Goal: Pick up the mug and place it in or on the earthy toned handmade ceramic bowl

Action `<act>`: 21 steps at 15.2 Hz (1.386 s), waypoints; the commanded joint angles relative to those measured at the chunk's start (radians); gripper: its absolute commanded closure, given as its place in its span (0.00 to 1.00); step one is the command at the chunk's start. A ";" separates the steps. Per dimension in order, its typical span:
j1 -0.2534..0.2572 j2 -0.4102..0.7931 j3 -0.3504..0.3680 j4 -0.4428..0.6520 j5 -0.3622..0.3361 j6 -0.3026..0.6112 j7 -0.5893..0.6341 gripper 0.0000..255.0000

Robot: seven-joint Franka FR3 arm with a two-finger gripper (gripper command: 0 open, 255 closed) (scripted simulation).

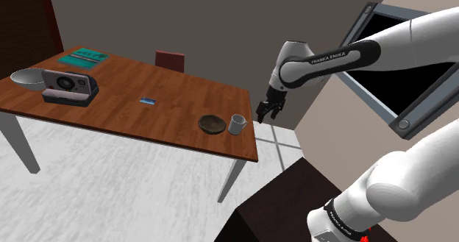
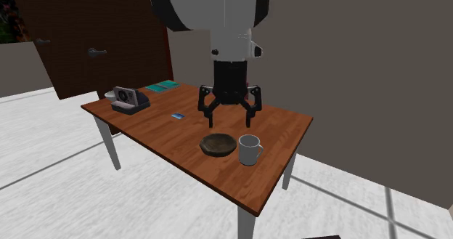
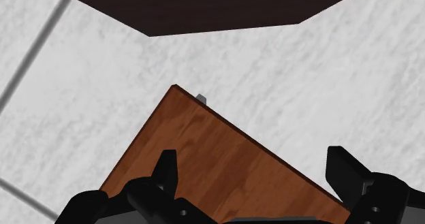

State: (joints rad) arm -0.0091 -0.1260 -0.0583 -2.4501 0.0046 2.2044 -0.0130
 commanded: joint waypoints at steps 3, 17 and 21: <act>-0.007 0.156 -0.008 0.071 -0.009 0.109 -0.024 0.00; -0.038 0.691 -0.017 0.469 -0.024 0.321 -0.083 0.00; -0.048 0.841 -0.018 0.631 -0.028 0.332 -0.095 0.00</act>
State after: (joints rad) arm -0.0567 0.6719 -0.0762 -1.8620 -0.0224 2.5295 -0.1077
